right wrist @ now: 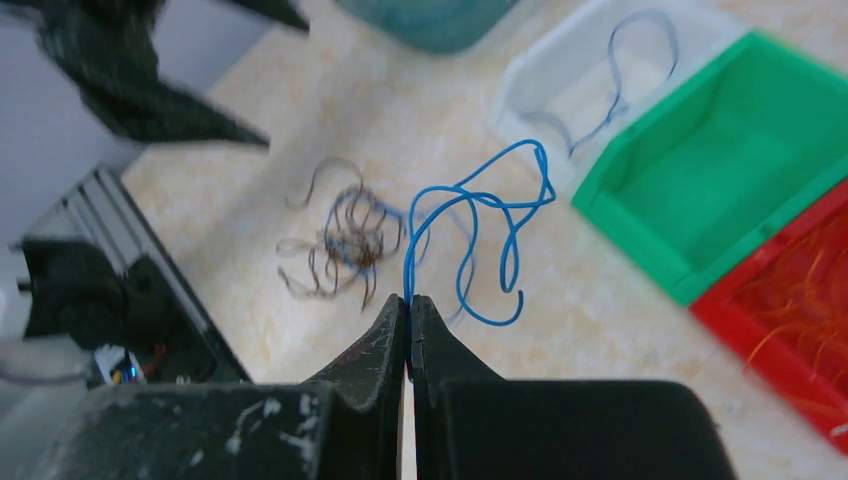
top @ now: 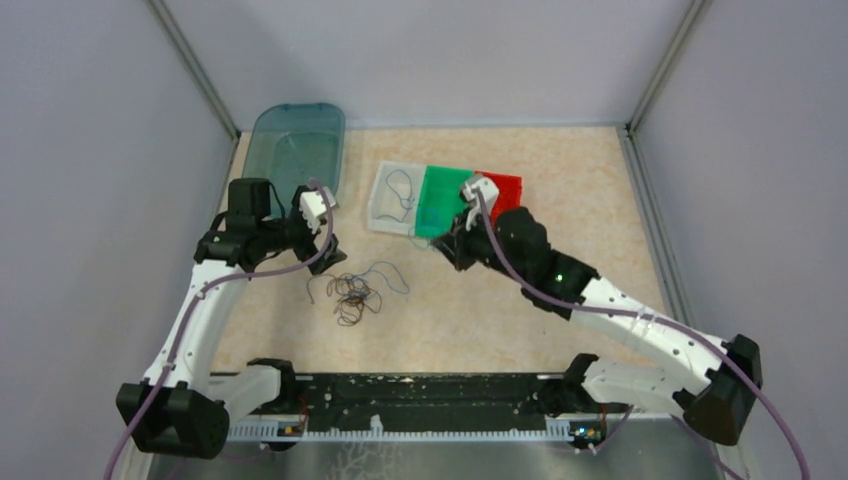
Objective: Untangle the cables
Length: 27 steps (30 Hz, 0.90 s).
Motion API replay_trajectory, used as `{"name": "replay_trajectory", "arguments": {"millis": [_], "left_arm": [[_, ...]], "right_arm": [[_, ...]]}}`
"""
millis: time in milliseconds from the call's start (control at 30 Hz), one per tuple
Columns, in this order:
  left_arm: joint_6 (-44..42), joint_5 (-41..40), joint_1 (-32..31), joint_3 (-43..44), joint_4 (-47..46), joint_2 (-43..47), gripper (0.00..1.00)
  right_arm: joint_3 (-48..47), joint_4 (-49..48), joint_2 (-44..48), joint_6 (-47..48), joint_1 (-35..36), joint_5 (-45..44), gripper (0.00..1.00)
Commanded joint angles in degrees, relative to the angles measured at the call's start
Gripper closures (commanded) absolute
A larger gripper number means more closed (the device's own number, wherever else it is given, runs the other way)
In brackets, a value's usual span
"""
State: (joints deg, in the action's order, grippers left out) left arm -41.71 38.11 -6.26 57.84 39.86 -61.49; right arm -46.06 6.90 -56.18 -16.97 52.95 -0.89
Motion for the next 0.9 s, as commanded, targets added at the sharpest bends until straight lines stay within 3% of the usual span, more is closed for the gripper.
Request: {"name": "replay_trajectory", "arguments": {"millis": [0,167,367,600,867], "left_arm": [[2.86,2.63,0.49,-1.40,-2.47,2.06,0.00],[5.94,1.98,0.67,-1.94,-3.46,3.09,0.01],[9.38,1.76,1.31,-1.28,-4.94,2.88,0.00],[15.03,2.89,1.42,-0.14,-6.98,2.89,0.00],[17.44,-4.95,1.48,1.44,-8.63,1.49,0.00]], "right_arm": [[-13.63,-3.42,-9.58,4.11,-5.60,4.45,1.00],[-29.85,-3.58,-26.09,7.02,-8.84,5.83,1.00],[-45.67,-1.06,-44.88,10.60,-11.37,-0.22,1.00],[-52.51,-2.27,-56.90,11.20,-12.48,-4.12,1.00],[-58.31,-3.35,-66.16,10.77,-13.21,-5.28,1.00]]}}
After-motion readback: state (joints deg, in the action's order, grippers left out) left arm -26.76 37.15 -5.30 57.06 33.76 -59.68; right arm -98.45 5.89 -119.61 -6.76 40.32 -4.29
